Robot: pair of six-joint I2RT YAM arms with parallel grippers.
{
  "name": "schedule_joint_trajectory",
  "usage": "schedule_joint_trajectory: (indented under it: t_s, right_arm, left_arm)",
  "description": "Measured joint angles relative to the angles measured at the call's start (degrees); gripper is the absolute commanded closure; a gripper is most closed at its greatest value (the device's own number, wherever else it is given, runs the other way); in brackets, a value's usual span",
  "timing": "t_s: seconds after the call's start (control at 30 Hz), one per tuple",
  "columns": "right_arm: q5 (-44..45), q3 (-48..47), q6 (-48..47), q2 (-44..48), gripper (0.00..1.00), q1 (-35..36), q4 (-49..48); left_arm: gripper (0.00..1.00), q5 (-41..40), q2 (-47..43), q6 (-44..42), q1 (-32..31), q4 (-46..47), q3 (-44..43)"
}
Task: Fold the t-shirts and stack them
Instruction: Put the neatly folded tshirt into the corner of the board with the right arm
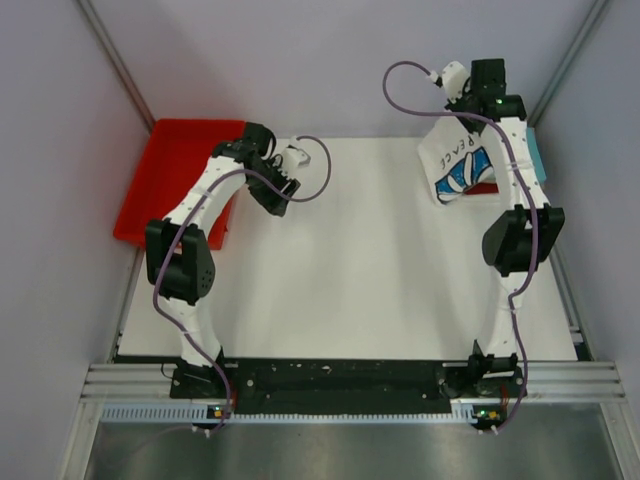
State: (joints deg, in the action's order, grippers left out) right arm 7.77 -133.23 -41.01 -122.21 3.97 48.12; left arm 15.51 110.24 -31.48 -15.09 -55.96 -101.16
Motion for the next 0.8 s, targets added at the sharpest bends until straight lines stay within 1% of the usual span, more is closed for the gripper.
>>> schedule_joint_trajectory:
  t_s: [0.3, 0.53, 0.8]
  right_arm:
    - [1.1, -4.5, -3.9, 0.5, 1.00, 0.0, 1.2]
    - [2.0, -4.6, -6.9, 1.7, 1.00, 0.0, 0.4]
    - [3.5, -4.6, -8.9, 1.7, 1.00, -0.9, -3.8]
  left_arm:
    - [0.38, -0.5, 0.0, 0.0, 0.0, -0.3, 0.0]
    - [0.38, -0.6, 0.0, -0.1, 0.0, -0.3, 0.0]
    - [0.38, -0.8, 0.0, -0.2, 0.0, -0.3, 0.9]
